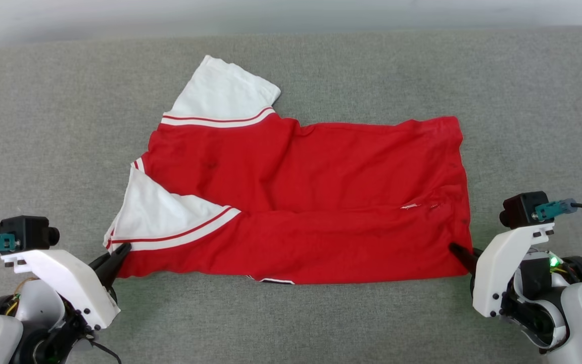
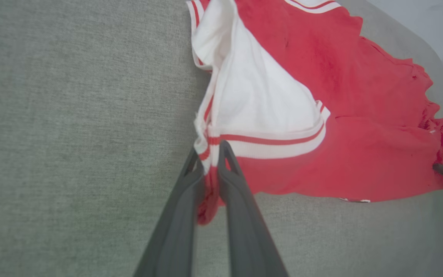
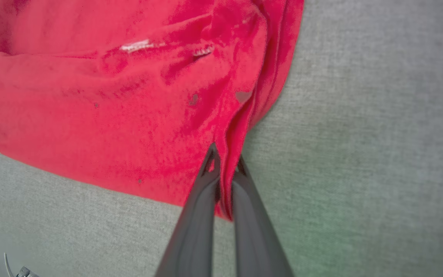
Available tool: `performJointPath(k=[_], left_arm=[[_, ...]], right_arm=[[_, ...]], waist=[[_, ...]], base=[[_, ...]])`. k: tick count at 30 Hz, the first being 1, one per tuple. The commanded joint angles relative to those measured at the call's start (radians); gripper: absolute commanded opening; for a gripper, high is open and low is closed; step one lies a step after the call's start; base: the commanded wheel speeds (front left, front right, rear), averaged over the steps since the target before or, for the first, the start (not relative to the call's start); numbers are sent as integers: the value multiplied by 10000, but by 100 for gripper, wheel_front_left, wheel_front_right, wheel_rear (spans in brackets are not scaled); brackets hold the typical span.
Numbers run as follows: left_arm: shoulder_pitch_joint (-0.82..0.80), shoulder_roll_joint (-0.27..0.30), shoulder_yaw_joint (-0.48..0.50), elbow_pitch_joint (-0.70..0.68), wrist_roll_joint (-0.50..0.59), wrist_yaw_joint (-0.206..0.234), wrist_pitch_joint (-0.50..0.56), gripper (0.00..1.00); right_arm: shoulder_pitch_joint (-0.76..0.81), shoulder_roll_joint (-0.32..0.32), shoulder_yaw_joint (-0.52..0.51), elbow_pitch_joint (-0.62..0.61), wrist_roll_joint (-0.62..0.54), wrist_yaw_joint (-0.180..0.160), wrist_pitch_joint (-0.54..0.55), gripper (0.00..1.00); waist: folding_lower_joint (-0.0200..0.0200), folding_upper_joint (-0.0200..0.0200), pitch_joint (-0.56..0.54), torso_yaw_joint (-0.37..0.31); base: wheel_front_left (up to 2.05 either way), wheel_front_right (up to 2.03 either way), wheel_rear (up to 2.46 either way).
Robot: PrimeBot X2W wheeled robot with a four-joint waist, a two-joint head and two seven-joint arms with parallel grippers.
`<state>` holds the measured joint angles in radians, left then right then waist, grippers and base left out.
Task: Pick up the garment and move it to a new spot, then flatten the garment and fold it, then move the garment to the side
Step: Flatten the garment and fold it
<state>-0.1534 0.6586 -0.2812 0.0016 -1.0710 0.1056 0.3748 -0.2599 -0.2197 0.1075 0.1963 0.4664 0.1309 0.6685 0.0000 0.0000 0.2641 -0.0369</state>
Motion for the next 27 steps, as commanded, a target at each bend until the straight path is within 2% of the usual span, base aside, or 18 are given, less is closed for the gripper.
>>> performJointPath(k=[1,11,20,27], left_arm=[[16,-55,2,3,-67,-43,-52,0],[721,-221,74,-159,-52,332,-362,0],[1732,-233,-122,-345,-246,692,-131,0],[2034,-673,-423,306,-639,604,117,0]], right_arm=[[-84,-95,49,-58,48,-4,-107,0],[419,-440,282,-326,231,-4,-479,0],[1383,-637,40,-780,318,-4,-173,0],[2077,-490,-16,-276,157,-4,-17,0]], waist=[[0,0,-121,5],[0,0,-1098,63],[0,0,-1850,188],[0,0,-1968,204]], base=[[0,0,0],[0,0,0],[0,0,0],[0,0,0]])
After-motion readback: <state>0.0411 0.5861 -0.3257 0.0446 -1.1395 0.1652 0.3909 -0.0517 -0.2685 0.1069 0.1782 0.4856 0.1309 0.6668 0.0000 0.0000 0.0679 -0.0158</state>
